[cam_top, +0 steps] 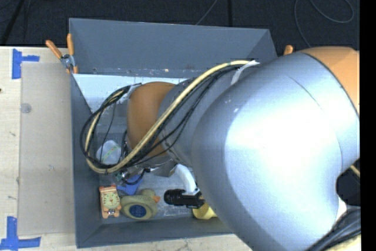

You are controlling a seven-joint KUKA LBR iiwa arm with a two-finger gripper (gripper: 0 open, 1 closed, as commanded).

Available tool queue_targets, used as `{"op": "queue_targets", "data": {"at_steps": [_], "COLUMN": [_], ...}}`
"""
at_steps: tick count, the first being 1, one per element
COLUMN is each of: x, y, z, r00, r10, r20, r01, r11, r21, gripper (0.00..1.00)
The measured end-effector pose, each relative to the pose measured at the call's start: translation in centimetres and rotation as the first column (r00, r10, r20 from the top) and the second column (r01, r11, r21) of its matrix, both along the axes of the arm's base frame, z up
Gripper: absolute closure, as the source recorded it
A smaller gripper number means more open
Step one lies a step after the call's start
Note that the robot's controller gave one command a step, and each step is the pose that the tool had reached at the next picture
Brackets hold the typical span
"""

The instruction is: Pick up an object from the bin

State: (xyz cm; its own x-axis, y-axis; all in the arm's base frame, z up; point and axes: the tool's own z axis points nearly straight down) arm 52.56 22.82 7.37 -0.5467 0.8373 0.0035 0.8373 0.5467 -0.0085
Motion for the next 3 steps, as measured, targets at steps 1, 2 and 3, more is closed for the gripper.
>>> {"op": "queue_targets", "data": {"at_steps": [1,2,3], "x": [-0.50,-0.89,-1.02], "y": [0.01,-0.02,-0.11], "z": [-0.27,-0.46,-0.08], "r00": [0.999,0.998,0.998], "r10": [-0.054,-0.058,-0.055], "r20": [0.000,-0.001,-0.007], "r01": [0.054,0.058,0.055], "r11": [0.999,0.998,0.998], "r21": [0.000,-0.001,-0.004], "gripper": [1.00,1.00,1.00]}}
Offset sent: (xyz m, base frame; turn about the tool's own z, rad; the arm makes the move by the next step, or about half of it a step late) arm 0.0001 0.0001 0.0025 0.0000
